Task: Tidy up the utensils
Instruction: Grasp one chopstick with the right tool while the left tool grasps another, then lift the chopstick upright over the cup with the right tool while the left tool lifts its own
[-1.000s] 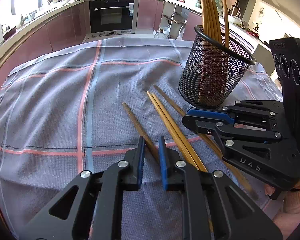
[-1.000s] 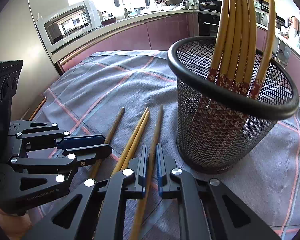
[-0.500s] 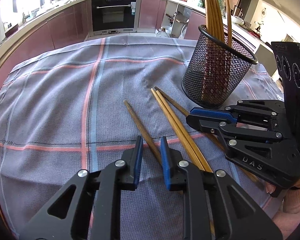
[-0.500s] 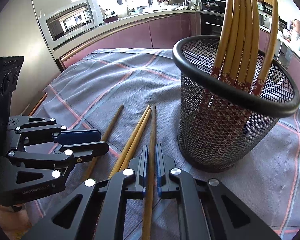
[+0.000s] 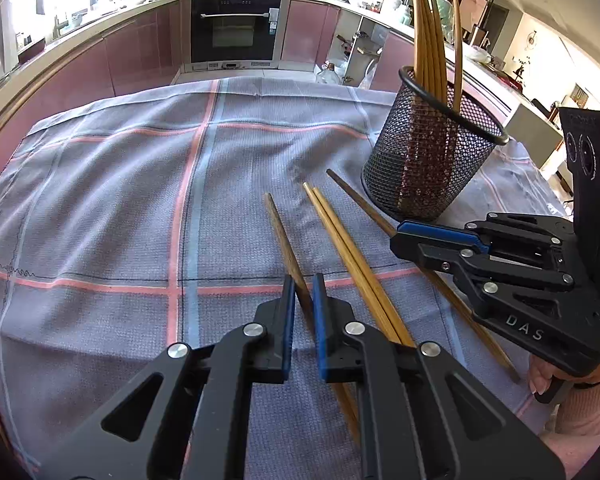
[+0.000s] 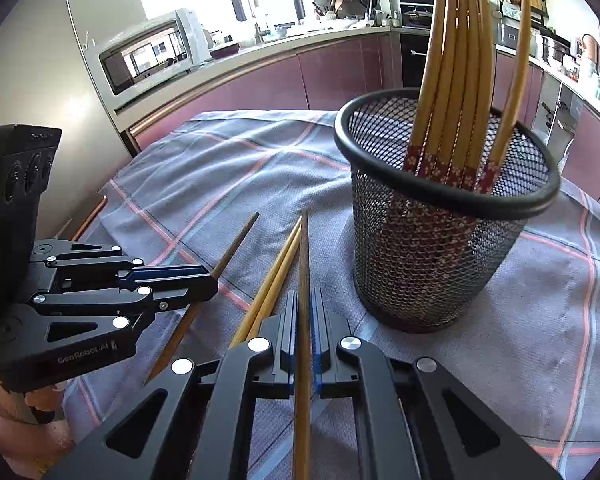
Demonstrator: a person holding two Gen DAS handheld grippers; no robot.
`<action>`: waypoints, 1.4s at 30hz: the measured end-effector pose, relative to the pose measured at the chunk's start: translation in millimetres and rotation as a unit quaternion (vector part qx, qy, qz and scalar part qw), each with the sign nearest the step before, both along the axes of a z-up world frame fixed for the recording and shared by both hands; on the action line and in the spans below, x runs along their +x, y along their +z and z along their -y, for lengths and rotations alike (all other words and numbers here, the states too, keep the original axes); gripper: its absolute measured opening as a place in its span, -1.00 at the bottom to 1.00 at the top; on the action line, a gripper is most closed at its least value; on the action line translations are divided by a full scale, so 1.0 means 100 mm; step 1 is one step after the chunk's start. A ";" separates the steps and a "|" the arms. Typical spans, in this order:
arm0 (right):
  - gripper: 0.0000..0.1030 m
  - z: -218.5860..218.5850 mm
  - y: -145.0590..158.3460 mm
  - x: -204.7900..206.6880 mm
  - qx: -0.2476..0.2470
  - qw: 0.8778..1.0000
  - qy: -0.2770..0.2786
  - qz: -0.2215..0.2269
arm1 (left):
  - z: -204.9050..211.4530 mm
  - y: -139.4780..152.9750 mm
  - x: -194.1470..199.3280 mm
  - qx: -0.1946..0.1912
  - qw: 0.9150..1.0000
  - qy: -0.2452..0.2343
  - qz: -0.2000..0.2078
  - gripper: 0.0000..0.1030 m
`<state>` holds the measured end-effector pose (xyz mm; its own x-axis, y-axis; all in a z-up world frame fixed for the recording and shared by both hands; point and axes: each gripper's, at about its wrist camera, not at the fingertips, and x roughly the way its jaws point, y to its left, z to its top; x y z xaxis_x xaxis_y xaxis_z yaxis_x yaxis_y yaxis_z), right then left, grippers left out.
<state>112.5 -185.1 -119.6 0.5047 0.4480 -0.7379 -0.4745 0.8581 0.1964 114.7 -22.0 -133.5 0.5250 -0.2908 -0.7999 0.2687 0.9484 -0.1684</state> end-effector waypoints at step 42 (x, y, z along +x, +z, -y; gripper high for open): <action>-0.90 0.49 0.72 -0.40 0.100 0.991 -0.012 0.090 | -0.07 0.78 -0.47 -0.038 0.995 -0.012 0.090 -0.95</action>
<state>72.3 -234.4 -47.8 0.6322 0.5621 -0.5333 -0.4971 0.8222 0.2773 68.1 -14.5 -55.7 0.6498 -0.3611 -0.6689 0.3242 0.9276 -0.1857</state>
